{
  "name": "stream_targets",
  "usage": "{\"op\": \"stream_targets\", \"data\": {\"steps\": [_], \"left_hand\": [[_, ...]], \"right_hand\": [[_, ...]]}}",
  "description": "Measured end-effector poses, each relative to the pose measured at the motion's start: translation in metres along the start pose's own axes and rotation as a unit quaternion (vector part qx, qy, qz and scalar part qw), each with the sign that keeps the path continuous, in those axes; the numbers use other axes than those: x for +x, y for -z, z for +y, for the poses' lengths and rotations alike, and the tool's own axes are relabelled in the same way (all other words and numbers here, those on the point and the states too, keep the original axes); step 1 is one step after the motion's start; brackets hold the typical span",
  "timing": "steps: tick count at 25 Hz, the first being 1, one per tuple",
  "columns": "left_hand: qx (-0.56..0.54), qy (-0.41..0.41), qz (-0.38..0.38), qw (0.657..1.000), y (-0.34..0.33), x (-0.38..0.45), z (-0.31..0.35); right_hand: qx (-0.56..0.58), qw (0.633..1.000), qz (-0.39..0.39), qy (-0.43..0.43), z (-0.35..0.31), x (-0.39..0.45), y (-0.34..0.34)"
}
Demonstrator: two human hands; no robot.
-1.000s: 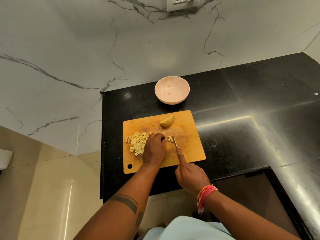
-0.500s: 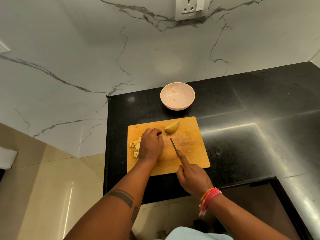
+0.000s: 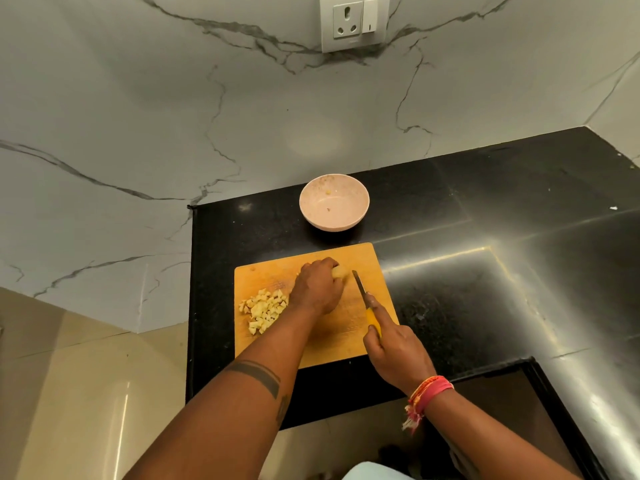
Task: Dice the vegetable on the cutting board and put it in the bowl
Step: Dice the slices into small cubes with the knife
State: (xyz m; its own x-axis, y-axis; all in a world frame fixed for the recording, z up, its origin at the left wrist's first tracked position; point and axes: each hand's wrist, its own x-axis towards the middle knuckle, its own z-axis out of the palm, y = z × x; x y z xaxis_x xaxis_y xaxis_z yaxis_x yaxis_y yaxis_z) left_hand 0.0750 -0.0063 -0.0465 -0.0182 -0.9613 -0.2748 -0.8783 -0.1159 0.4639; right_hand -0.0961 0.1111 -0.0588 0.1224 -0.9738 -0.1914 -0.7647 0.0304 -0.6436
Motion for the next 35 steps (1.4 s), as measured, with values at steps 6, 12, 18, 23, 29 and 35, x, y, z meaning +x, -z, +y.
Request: {"op": "stream_targets", "data": {"steps": [6, 12, 18, 23, 29, 35], "left_hand": [[0.033, -0.051, -0.011, 0.998, 0.005, -0.023, -0.006], [0.059, -0.075, 0.004, 0.995, -0.009, -0.032, -0.005], [0.1, -0.067, 0.009, 0.993, -0.006, -0.019, 0.004], [0.119, -0.066, -0.003, 0.991, -0.003, -0.014, 0.009], [0.13, -0.059, -0.001, 0.99, -0.003, -0.014, 0.011], [0.12, -0.045, -0.007, 0.992, -0.002, -0.011, 0.012]], "right_hand": [[-0.02, 0.999, -0.024, -0.016, 0.002, -0.023, 0.002], [-0.078, 0.996, -0.003, -0.031, -0.015, -0.011, 0.01], [-0.136, 0.989, -0.054, -0.021, -0.021, 0.016, 0.008], [-0.146, 0.986, -0.073, -0.017, -0.019, 0.034, 0.003], [-0.181, 0.979, -0.099, -0.007, -0.023, 0.054, 0.004], [-0.201, 0.973, -0.112, 0.006, -0.005, 0.025, -0.002]]}}
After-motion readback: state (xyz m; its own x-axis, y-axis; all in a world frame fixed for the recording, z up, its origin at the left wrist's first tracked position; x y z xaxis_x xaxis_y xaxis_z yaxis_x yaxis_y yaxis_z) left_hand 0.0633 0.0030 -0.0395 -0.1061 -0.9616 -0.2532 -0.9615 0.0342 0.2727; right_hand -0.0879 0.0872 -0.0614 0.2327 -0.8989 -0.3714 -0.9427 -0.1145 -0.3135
